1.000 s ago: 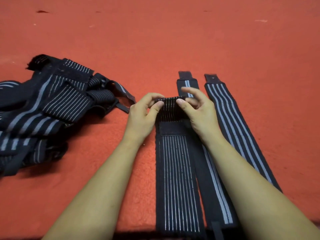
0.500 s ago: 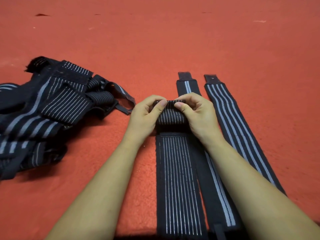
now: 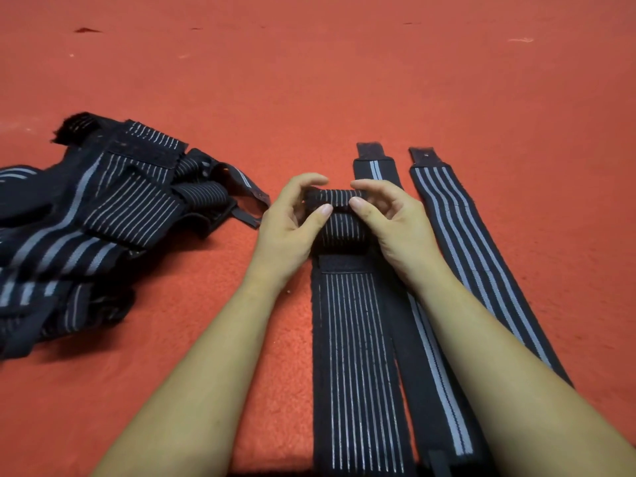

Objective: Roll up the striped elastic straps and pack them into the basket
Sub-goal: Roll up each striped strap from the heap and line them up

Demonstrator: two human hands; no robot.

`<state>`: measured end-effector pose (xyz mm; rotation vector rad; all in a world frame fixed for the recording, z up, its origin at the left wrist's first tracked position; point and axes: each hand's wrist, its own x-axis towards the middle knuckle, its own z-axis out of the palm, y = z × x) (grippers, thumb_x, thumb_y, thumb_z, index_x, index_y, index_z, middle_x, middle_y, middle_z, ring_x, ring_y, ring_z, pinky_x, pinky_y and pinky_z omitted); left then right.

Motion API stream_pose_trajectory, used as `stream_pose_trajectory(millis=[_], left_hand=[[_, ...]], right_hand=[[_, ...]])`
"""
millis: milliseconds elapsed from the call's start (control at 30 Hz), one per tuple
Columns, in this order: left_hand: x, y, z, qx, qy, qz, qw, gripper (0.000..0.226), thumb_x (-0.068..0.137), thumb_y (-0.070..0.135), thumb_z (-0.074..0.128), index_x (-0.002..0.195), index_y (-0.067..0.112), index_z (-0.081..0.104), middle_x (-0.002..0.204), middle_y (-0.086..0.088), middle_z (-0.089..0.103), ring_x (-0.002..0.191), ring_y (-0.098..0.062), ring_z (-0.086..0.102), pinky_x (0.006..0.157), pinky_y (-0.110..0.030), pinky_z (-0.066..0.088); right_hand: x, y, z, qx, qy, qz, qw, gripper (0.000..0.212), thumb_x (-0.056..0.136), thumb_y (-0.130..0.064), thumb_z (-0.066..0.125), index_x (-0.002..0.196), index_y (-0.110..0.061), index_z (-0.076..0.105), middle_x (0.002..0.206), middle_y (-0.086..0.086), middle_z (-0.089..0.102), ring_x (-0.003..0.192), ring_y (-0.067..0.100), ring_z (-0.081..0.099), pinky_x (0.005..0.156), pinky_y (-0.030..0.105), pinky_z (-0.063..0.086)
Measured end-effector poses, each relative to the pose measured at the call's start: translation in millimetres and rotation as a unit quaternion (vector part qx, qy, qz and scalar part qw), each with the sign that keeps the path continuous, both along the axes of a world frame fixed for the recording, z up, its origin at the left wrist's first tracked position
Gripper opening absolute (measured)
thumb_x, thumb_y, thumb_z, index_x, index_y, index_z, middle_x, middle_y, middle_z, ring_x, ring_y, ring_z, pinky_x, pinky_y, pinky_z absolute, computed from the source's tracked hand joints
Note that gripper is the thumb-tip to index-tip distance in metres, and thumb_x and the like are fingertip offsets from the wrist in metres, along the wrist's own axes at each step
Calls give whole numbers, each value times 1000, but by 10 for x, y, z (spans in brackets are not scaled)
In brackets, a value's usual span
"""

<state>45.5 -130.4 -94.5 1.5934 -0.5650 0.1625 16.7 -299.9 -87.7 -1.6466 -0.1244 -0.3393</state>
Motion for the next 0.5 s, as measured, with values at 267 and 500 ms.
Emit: stream_pose_trajectory(millis=[267,500], left_hand=[[-16,-41,-15,-12,35,-18,999,14,104,17,48,114,20,58,89,-8,64,76,-17,56,68,-35,47],[-7,-34,22,-61,43,-28,997,12,101,6,53,103,15,60,89,12,63,81,-2,55,75,-19,44]], right_hand=[[-54,-10,41,24,-32,-9,999,14,90,3,66,103,-4,67,77,-12,66,78,4,61,73,20,50],[-75,21,84,44,-16,12,999,13,90,2,66,100,-7,67,81,-4,64,77,7,60,73,22,49]])
